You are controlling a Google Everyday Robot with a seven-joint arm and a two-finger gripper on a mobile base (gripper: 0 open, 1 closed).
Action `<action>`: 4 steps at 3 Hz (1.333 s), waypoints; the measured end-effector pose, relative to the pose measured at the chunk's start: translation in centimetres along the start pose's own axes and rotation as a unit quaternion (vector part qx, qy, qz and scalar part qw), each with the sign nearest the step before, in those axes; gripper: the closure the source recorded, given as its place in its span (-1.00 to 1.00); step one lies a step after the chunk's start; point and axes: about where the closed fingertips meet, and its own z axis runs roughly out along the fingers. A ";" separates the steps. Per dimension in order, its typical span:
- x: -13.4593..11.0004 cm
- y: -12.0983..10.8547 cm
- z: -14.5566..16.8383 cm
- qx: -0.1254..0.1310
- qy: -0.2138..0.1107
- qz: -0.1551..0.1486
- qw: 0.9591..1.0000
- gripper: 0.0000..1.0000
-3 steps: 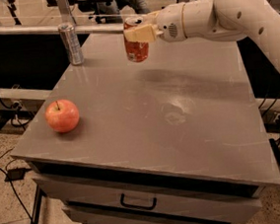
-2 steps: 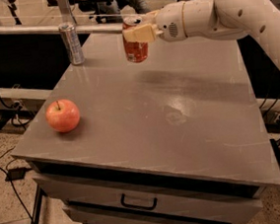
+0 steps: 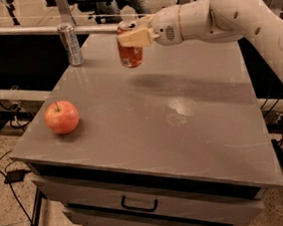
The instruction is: Move coke can near apple
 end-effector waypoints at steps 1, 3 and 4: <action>0.7 5.5 3.2 -0.101 0.007 0.003 0.995 1.00; 1.7 11.2 5.8 -0.192 0.023 0.002 0.981 1.00; 1.6 11.7 6.4 -0.195 0.018 -0.009 0.981 1.00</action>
Offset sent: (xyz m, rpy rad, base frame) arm -0.1277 0.1182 -0.0490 -0.0442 0.1528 0.5299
